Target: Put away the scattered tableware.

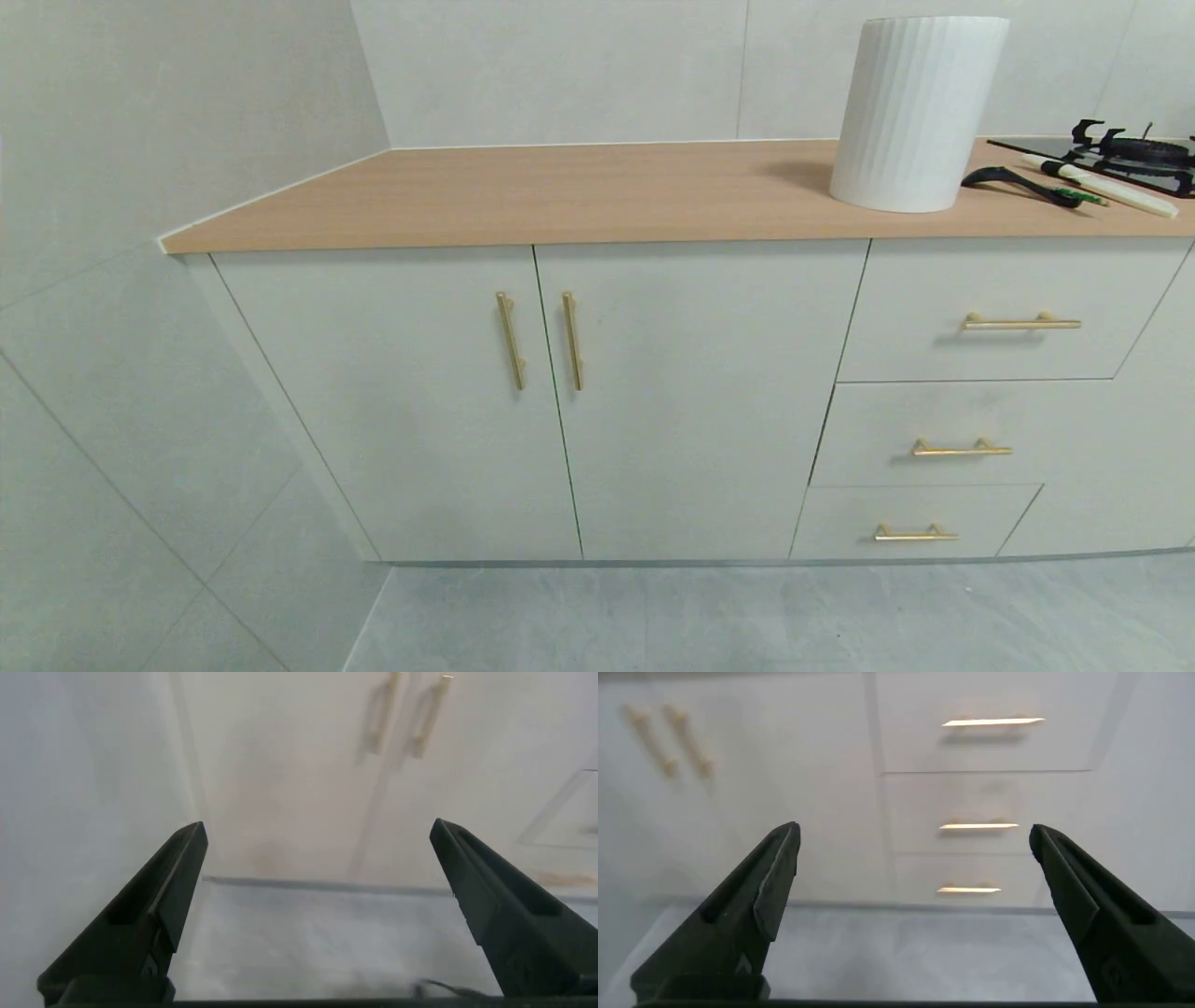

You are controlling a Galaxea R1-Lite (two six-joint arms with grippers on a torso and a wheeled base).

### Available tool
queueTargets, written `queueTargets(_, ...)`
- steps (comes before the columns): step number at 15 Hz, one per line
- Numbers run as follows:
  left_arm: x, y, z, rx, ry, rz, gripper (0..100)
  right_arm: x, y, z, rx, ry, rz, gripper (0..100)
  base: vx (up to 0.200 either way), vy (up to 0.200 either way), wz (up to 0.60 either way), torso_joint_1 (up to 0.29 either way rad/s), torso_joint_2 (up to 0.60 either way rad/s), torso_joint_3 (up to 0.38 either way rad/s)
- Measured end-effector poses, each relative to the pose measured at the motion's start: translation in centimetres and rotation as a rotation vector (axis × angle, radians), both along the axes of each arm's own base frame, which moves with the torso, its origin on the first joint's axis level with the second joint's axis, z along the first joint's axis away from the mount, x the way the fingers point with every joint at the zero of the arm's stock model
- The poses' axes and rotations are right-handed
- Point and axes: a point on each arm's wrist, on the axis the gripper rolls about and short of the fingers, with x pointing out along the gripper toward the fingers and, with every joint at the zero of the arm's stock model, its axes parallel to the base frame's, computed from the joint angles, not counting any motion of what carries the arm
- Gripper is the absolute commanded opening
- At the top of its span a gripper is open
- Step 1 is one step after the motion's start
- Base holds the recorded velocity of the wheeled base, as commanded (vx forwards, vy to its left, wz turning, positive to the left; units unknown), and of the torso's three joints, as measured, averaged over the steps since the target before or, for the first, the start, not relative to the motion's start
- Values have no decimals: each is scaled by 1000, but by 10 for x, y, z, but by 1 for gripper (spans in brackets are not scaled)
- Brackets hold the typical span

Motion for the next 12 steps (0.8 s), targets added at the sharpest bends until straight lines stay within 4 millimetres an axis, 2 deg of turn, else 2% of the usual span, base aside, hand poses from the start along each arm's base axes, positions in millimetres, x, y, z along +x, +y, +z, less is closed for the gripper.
queueTargets(3,-12,1,-12,36,-91,144,100,-12,-1,-14,13,-45,-114,100,0,0,0,0,0,0)
queueTargets(6,-18,-2,-19,64,-121,205,100,-16,5,-29,7,-58,-155,100,0,0,0,0,0,0)
queueTargets(8,-20,-5,-33,88,-117,241,100,-17,6,-39,14,-75,-170,100,0,0,0,0,0,0)
queueTargets(12,-5,-6,-66,81,-88,285,100,6,8,-71,-3,-128,-123,100,0,0,0,0,0,0)
